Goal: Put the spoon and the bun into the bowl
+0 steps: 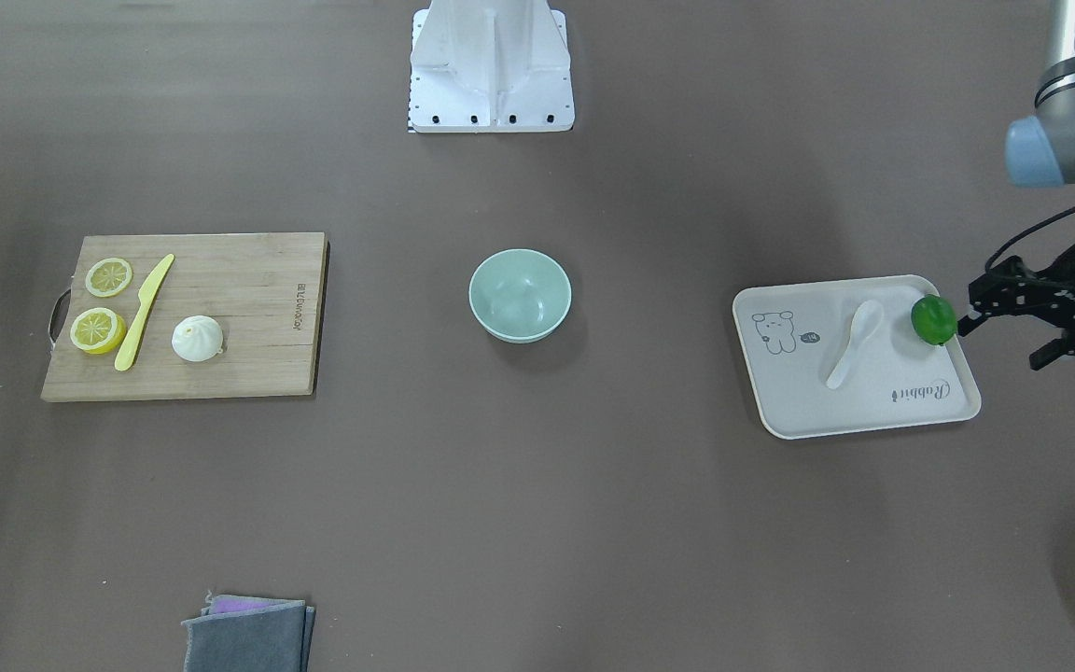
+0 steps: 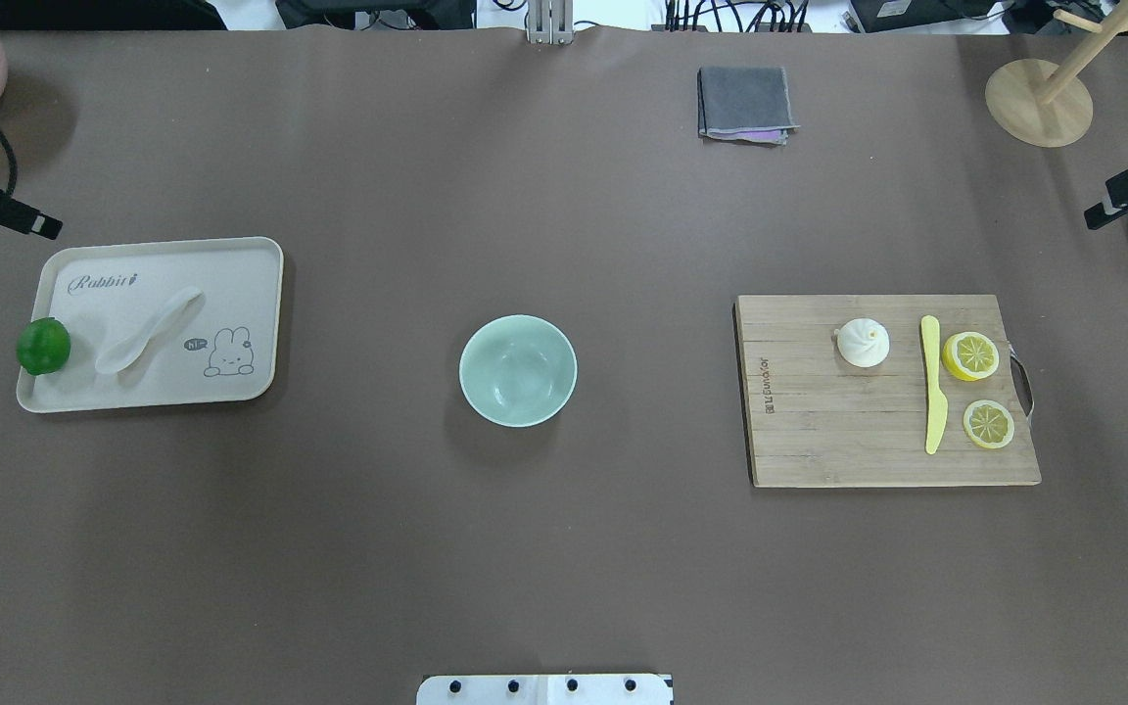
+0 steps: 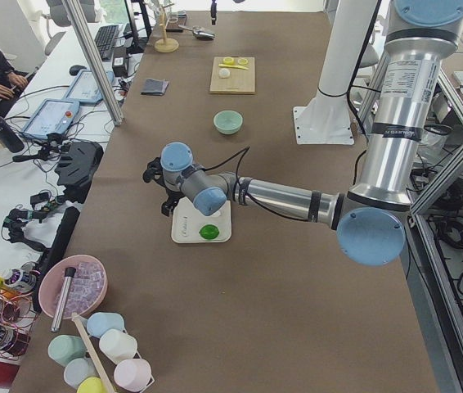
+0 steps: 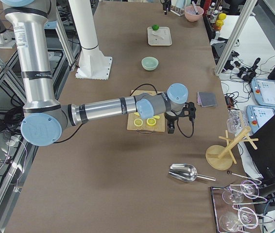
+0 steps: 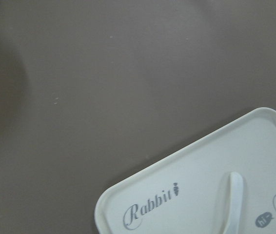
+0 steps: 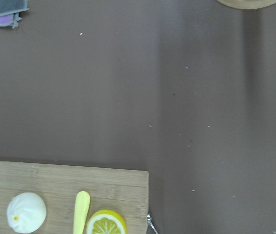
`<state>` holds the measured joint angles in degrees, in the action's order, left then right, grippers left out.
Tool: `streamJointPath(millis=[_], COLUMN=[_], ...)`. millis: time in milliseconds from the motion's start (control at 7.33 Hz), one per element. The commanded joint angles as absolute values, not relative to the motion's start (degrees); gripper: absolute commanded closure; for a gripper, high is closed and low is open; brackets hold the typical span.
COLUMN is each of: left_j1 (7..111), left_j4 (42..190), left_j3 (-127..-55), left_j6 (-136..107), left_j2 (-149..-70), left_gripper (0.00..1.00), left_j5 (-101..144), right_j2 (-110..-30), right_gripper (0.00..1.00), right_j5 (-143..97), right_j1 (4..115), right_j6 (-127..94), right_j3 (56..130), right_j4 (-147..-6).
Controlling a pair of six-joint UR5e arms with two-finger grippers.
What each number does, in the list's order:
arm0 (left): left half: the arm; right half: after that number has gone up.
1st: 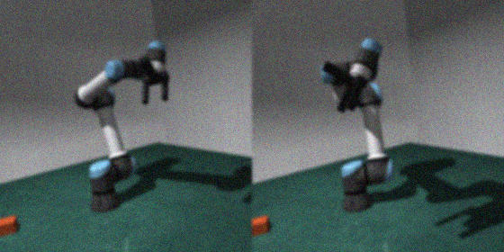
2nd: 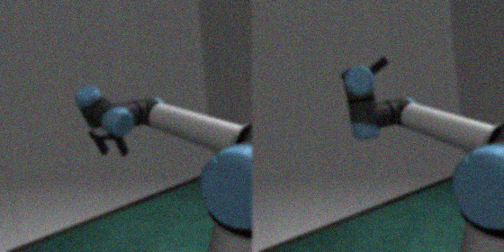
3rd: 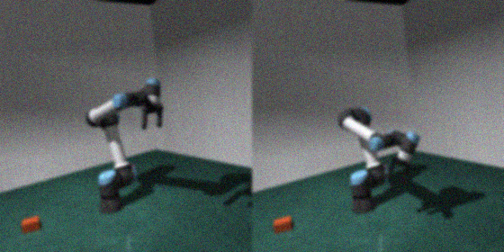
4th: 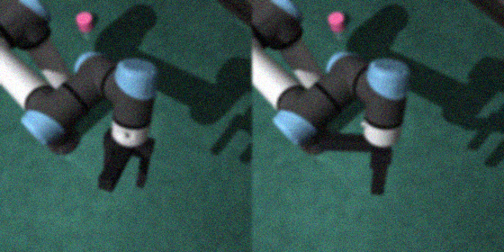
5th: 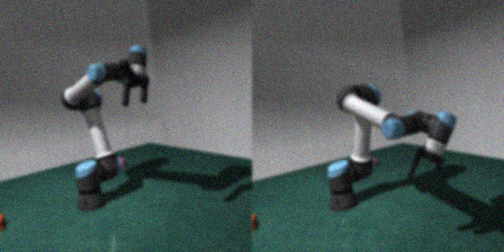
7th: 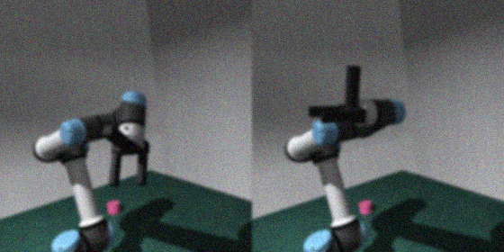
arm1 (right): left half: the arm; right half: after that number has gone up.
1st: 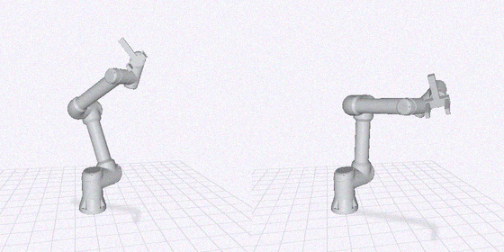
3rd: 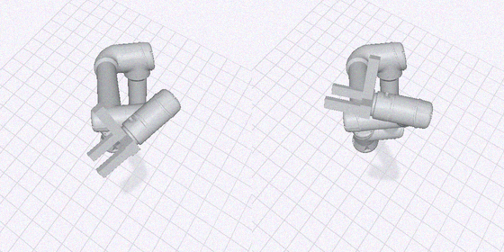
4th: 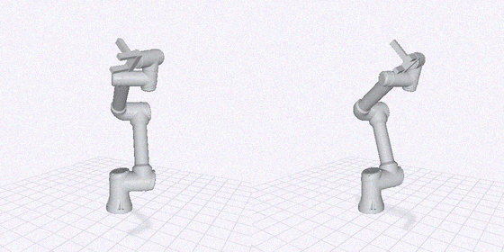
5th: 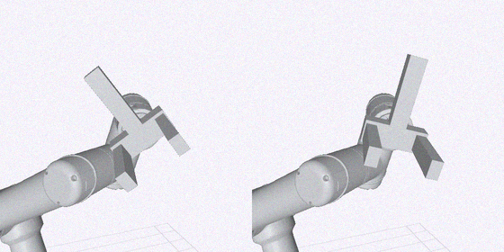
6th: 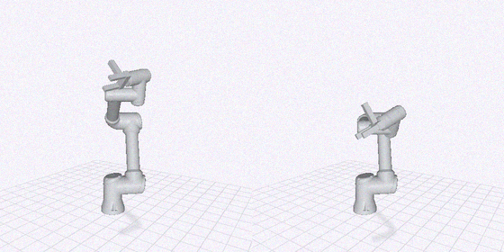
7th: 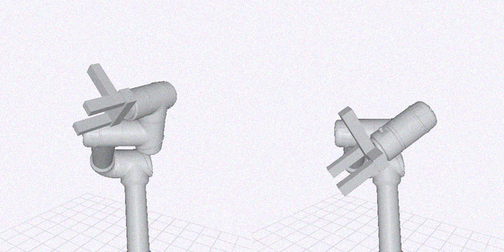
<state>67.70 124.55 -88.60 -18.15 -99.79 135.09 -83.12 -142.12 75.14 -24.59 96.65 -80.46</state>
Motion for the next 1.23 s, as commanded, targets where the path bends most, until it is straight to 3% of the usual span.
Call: streamJointPath(millis=[0, 545, 818, 1091], left_j1=[61.99, 52.74, 52.03, 51.33], left_j4=[128.73, 131.22, 131.13, 131.05], left_j3=[-88.86, -88.07, -87.98, -87.28], left_j6=[-18.54, -18.90, -18.90, -18.98], left_j2=[-100.20, -99.76, -98.97, -98.96], left_gripper=[0.02, 0.05, 0.21, 0.24], left_j5=[131.16, 120.33, 120.06, 120.15], right_j2=[-82.88, -82.53, -82.44, -82.27], right_gripper=[0.00, 0.00, 0.00, 0.00], right_j5=[-139.66, -139.66, -139.83, -139.83], right_j1=[71.82, 70.49, 70.14, 69.17], right_j6=[-25.22, -25.57, -25.75, -25.66], right_j3=[96.59, 96.86, 97.12, 97.03], right_j4=[-76.32, -74.62, -74.53, -74.53])
